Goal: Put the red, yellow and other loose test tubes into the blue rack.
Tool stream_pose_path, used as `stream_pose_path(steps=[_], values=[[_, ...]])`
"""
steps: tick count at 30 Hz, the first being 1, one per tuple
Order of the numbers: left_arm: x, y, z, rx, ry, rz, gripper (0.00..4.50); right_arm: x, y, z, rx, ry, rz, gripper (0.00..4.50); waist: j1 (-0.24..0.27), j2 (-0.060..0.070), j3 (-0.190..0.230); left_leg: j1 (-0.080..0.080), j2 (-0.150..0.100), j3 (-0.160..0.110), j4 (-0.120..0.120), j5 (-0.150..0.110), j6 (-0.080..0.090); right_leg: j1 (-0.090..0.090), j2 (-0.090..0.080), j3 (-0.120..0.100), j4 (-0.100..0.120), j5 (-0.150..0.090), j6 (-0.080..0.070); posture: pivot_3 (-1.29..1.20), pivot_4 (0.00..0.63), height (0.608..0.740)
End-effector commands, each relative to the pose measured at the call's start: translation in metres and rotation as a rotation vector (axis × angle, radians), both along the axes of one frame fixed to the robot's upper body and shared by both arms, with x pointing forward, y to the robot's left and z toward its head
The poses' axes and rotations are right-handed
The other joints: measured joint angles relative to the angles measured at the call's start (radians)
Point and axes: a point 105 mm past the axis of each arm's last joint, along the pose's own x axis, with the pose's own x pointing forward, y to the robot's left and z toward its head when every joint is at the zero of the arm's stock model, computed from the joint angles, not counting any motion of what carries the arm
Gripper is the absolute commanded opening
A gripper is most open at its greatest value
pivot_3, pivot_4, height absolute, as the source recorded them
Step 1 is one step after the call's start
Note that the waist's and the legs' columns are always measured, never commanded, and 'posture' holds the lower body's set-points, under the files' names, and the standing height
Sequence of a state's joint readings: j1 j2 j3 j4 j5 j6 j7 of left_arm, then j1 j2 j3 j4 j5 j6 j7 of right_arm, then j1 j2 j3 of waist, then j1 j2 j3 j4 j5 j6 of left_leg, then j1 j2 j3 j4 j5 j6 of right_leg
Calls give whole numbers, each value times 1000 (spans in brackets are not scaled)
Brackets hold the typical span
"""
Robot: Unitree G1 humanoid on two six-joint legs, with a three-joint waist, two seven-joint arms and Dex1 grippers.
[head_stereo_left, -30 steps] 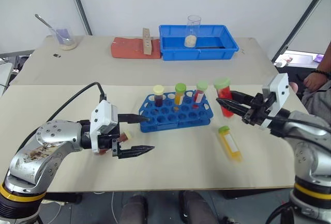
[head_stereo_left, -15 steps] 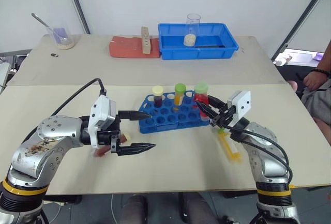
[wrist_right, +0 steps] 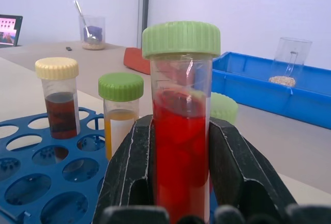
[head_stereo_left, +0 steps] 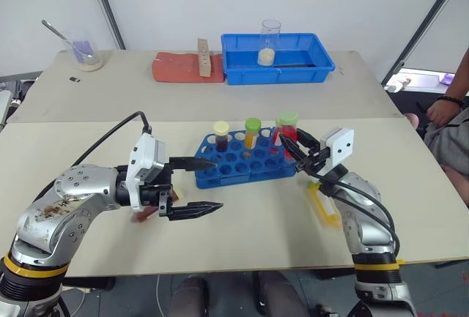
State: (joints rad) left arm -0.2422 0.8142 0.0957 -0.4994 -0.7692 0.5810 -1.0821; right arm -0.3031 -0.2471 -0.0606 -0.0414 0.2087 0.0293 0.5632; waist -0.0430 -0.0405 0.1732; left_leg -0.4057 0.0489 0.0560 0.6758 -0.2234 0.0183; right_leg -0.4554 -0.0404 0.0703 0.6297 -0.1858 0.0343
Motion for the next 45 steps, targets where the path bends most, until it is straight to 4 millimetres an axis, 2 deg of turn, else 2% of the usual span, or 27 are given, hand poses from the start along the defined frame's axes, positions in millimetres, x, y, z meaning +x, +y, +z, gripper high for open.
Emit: stream_pose_path(steps=[1,11,22,29,33,35,41,42,45], values=[[-3,-1,9,-8,-40,-19,4500,-1,4,10,7,-57,3,1008,0,0,0,0,0,0,0,0,0,0,0,0,0,0,0,0,150,740],[-1,-2,10,-9,-40,-19,4500,0,6,2,61,-56,-48,1007,-1,0,0,0,0,0,0,0,0,0,0,0,0,0,0,0,150,740],[1,-7,12,-43,-31,-13,4500,0,-4,-9,200,-21,-171,1007,-2,0,0,0,0,0,0,0,0,0,0,0,0,0,0,0,150,740],[3,-11,13,-62,-27,-10,4500,-3,3,-16,228,1,-176,1007,-2,0,0,1,0,-1,0,0,0,0,0,0,0,0,0,0,150,740],[5,-12,13,-64,-28,-9,4500,-5,0,-17,234,-7,-180,1007,-2,0,0,1,0,-1,0,0,0,0,0,0,0,0,0,0,150,740],[6,-12,14,-66,-31,-7,4500,-6,-1,-17,236,-8,-172,2044,-2,0,0,1,0,-1,0,0,0,0,0,0,0,0,0,0,150,740],[7,-14,14,-69,-39,-1,4500,-13,-10,-14,159,-7,-165,4115,-1,0,0,0,0,-1,0,0,0,0,0,0,0,0,0,0,150,740],[7,-14,13,-63,-43,5,4500,-16,-14,-12,132,1,-164,4400,0,0,0,0,0,-1,0,0,0,0,0,0,0,0,0,0,150,740],[8,-12,9,-25,-62,19,4500,-26,-26,-9,41,37,-161,4473,1,0,0,0,0,-1,0,0,0,0,0,0,0,-1,-1,0,150,740]])
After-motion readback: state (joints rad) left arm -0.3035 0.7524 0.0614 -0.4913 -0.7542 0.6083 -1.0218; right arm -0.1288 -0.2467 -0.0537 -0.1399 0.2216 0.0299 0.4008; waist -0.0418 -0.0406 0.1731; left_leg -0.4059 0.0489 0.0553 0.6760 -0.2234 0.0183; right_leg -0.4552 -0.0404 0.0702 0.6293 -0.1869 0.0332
